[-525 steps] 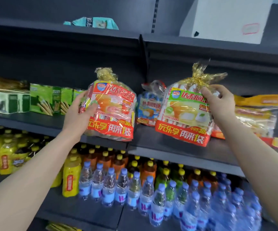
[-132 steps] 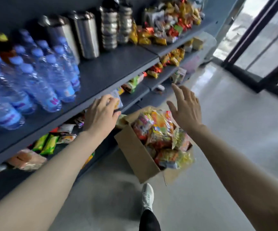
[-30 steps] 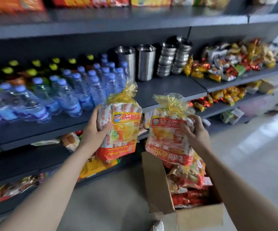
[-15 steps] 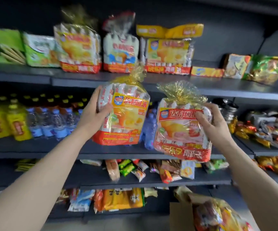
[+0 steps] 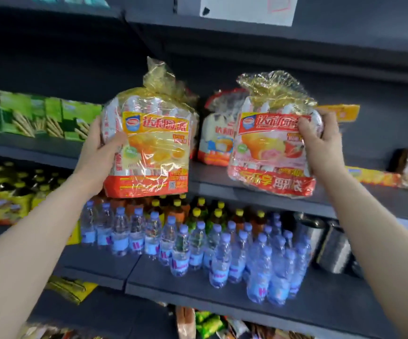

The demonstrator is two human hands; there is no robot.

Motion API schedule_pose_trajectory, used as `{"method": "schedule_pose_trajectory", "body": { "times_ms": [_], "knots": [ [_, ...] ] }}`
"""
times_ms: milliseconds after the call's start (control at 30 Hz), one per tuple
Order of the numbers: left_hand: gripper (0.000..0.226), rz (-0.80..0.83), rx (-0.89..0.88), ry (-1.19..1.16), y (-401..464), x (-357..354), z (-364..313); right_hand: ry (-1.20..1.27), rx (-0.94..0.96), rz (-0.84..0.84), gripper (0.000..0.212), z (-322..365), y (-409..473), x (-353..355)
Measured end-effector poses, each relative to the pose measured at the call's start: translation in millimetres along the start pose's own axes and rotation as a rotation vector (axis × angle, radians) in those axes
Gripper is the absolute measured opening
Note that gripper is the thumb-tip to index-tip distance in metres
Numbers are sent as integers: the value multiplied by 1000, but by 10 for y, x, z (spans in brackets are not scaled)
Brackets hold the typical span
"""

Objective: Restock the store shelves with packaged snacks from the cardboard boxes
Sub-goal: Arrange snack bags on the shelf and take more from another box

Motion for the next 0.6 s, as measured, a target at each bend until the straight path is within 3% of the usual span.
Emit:
{"method": "schedule_pose_trajectory", "body": {
  "times_ms": [300, 467, 600],
  "knots": [
    [40, -81, 15, 13, 477, 46, 174, 90, 50, 136, 39, -507, 589, -1509],
    [41, -74, 21, 30, 686, -36, 317, -8, 188, 228, 42, -605, 655, -1937],
    [35, -18, 29, 38, 855, -156, 427, -174, 279, 143, 45, -646, 712, -1950]
  ]
}}
Point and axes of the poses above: each hand's wrist, its own y-axis towards the middle knuckle, its own x-axis out of the back of the hand, z = x × y, the point moved 10 cm from there along y, towards the middle knuckle, and after that the axes turned 3 degrees about -y, right-handed, at the moved point
